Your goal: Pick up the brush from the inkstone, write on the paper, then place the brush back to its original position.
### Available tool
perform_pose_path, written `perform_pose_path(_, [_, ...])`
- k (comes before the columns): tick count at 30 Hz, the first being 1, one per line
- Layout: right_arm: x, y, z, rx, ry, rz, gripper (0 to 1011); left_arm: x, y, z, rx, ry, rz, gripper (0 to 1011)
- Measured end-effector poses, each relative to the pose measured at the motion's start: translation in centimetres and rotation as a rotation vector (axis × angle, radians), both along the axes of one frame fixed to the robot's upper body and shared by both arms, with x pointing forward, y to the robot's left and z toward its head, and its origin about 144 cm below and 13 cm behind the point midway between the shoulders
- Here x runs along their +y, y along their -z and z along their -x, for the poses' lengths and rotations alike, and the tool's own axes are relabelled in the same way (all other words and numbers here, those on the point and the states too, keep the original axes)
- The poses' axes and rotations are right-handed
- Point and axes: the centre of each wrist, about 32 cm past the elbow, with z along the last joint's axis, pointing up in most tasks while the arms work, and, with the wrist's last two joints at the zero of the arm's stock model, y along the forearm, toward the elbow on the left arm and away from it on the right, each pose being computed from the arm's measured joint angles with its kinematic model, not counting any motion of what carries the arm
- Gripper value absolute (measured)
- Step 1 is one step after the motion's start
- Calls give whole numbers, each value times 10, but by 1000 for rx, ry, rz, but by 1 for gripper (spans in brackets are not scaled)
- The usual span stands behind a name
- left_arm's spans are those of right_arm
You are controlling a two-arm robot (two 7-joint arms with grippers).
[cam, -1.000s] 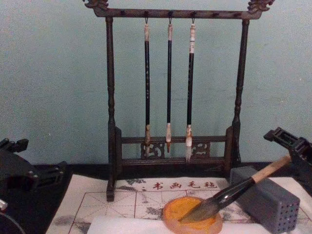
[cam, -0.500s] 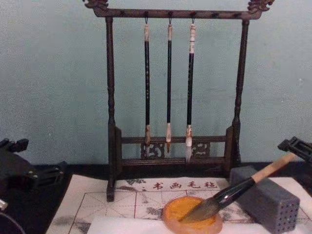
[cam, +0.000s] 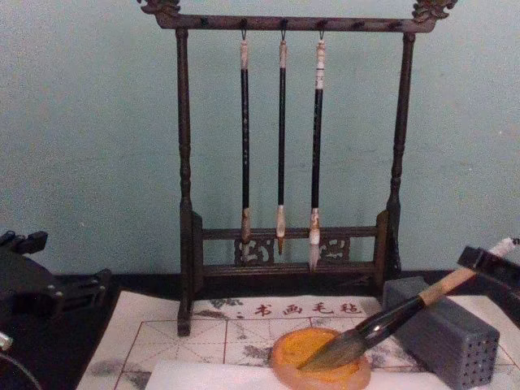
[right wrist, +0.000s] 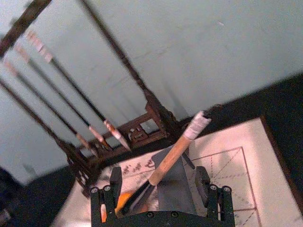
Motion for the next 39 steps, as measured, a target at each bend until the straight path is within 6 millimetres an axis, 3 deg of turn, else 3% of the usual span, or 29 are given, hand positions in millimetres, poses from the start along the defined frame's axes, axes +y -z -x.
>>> perform_pose_path(6, [1,6,6,-87,-53,228,1003,0,0,0,0,0,0,1001])
perform_pose_path(21, [0,15,10,-186,-137,570,1003,0,0,0,0,0,0,1001])
perform_pose_path(39, [0,16,10,-191,-138,585,1003,0,0,0,0,0,0,1001])
